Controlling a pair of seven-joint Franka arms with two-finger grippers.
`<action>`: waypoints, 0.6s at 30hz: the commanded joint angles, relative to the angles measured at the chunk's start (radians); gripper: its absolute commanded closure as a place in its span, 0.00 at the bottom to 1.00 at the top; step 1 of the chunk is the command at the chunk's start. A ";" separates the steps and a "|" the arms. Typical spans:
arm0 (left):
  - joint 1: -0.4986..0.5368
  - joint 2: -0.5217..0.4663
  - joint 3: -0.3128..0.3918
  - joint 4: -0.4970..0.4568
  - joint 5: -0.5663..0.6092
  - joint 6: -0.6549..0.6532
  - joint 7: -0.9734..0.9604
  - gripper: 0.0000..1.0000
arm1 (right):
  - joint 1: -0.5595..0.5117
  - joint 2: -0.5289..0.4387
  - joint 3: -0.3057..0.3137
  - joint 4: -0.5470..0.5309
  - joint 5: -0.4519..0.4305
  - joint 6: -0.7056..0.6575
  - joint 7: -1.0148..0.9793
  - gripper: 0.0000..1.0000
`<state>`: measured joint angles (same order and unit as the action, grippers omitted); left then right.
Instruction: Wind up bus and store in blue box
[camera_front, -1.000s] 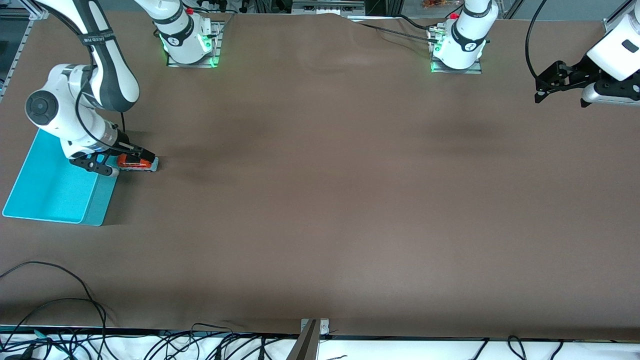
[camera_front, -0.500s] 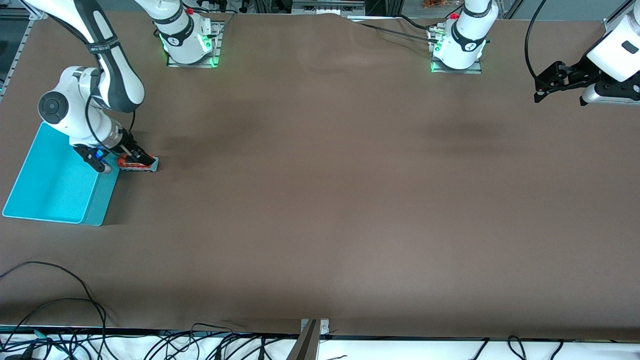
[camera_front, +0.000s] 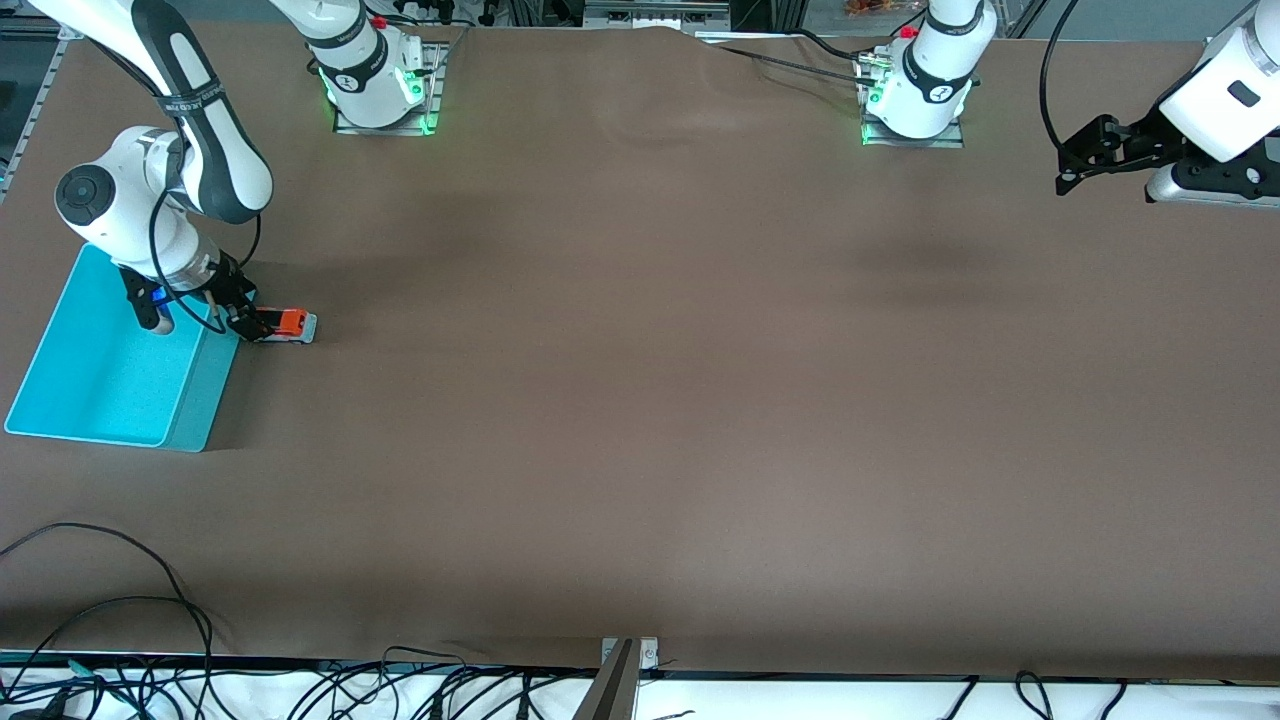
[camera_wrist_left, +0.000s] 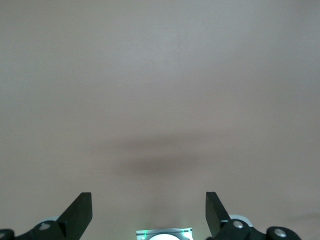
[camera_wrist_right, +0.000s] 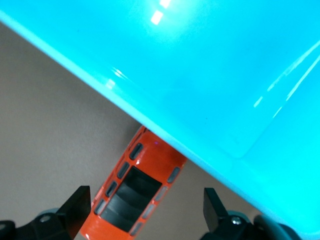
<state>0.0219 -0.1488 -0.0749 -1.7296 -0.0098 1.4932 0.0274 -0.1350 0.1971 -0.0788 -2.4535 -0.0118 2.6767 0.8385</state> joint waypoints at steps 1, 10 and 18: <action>0.001 0.018 0.001 0.048 -0.047 -0.030 -0.009 0.00 | 0.000 0.019 0.007 -0.013 -0.001 0.063 0.083 0.00; -0.005 0.038 0.001 0.082 -0.042 -0.050 -0.007 0.00 | 0.000 0.091 0.008 -0.009 -0.001 0.146 0.085 0.00; -0.010 0.189 -0.002 0.294 -0.033 -0.203 -0.009 0.00 | -0.002 0.091 0.008 -0.009 -0.004 0.146 0.080 0.59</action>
<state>0.0187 -0.0854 -0.0795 -1.6133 -0.0323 1.3916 0.0270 -0.1337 0.2925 -0.0738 -2.4545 -0.0118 2.8027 0.9051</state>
